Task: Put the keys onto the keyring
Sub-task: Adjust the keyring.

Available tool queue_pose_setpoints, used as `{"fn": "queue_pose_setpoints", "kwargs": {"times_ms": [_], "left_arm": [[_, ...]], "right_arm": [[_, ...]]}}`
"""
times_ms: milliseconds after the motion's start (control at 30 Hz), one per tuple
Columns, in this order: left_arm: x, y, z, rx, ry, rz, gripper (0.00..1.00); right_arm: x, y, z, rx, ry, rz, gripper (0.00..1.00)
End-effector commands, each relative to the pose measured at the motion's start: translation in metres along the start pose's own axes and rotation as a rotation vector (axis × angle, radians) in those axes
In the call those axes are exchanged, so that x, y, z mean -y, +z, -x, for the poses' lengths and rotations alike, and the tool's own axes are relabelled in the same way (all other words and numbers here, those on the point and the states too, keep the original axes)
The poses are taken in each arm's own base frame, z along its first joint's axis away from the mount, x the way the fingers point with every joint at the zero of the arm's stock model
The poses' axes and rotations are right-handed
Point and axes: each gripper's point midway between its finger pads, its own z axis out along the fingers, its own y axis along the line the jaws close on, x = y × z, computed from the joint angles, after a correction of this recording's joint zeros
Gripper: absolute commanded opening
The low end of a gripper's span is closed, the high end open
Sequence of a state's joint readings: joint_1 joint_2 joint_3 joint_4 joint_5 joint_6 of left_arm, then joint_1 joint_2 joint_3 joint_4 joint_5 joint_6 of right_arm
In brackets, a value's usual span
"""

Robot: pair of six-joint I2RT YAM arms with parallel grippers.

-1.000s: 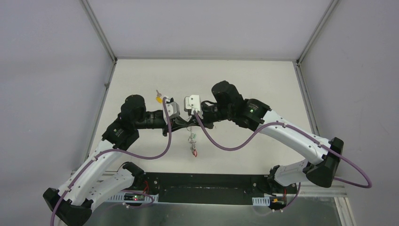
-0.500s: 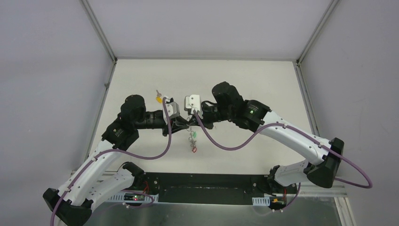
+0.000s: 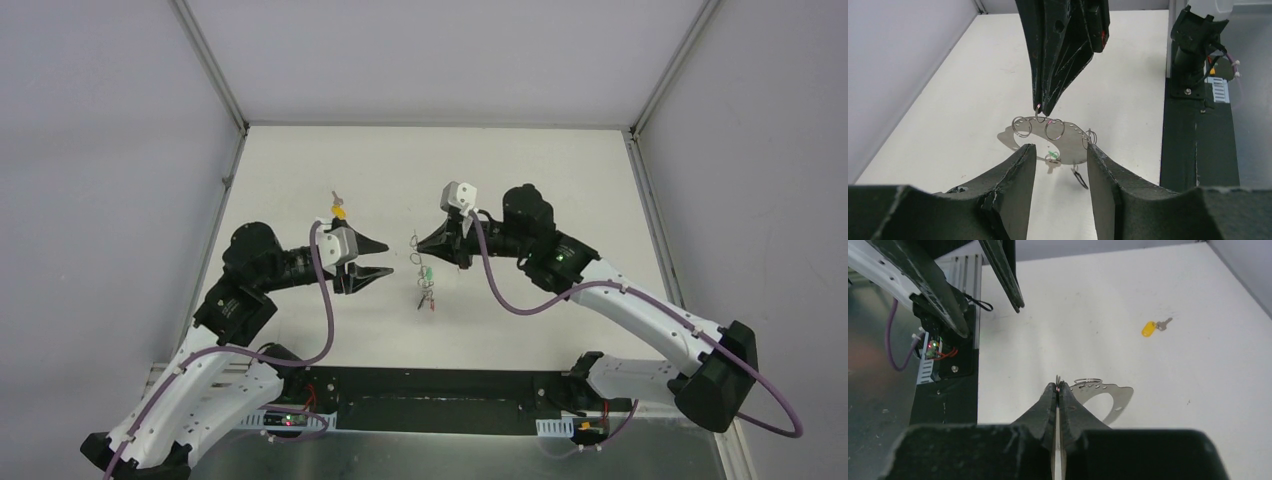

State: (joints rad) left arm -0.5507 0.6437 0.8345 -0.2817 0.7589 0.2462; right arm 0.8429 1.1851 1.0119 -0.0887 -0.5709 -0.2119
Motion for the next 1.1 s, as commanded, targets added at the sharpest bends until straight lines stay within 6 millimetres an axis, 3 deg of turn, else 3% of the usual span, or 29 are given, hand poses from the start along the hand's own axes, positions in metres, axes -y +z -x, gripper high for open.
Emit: {"fn": "queue_pose_setpoints", "kwargs": {"times_ms": [0,333,700,867,1067], "left_arm": [[-0.009,0.003,0.014,0.078,-0.011,0.053,0.43],[-0.011,0.011,0.045,0.239,0.018,0.029,0.39],[-0.021,0.002,0.087,0.380,0.002,0.099,0.33],[-0.014,0.007,0.095,0.376,0.001,0.031,0.23],[-0.007,0.015,0.095,0.345,-0.004,-0.057,0.24]], "right_arm": [[-0.010,-0.019,0.078,0.298,-0.074,0.037,0.00],[-0.029,-0.029,0.118,0.494,-0.138,0.150,0.00],[-0.038,-0.031,0.133,0.550,-0.096,0.218,0.00],[-0.039,-0.030,0.135,0.553,-0.096,0.232,0.00],[-0.038,-0.030,0.134,0.552,-0.091,0.230,0.00]]}}
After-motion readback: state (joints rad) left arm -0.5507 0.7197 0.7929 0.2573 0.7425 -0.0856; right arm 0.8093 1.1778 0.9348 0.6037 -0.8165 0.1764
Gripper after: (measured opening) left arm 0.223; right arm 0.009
